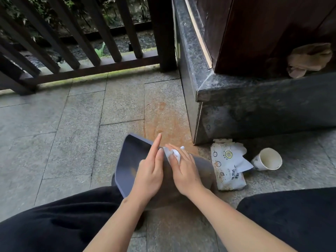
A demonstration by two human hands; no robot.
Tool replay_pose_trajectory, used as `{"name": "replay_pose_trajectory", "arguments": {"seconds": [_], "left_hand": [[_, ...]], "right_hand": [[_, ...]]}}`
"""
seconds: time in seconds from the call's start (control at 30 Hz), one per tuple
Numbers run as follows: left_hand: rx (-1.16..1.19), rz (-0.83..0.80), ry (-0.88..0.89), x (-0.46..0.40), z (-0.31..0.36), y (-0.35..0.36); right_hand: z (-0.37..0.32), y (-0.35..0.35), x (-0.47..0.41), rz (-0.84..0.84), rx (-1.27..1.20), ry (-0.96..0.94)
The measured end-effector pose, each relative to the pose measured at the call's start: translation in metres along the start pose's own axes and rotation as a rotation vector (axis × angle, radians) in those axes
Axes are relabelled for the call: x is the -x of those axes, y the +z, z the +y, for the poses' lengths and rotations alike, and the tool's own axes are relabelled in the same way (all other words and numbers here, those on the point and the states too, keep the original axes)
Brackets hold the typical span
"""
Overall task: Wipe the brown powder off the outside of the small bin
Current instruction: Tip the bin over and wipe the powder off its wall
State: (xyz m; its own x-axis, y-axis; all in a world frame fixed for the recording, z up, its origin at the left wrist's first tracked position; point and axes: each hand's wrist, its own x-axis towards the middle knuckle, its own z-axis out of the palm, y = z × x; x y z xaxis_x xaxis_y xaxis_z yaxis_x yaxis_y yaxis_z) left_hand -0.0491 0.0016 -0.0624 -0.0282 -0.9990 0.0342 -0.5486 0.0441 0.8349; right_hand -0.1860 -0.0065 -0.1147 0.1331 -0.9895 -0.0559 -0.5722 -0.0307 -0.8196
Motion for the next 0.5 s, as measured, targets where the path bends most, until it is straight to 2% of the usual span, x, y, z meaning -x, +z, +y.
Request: {"name": "replay_pose_trajectory", "arguments": {"seconds": [0.13, 0.5], "left_hand": [[0.011, 0.034, -0.068, -0.004, -0.007, -0.009], [0.000, -0.056, -0.135, 0.004, -0.007, -0.014]], "right_hand": [[0.012, 0.009, -0.010, 0.010, -0.014, 0.040], [0.098, -0.011, -0.009, 0.027, -0.047, 0.585]]}}
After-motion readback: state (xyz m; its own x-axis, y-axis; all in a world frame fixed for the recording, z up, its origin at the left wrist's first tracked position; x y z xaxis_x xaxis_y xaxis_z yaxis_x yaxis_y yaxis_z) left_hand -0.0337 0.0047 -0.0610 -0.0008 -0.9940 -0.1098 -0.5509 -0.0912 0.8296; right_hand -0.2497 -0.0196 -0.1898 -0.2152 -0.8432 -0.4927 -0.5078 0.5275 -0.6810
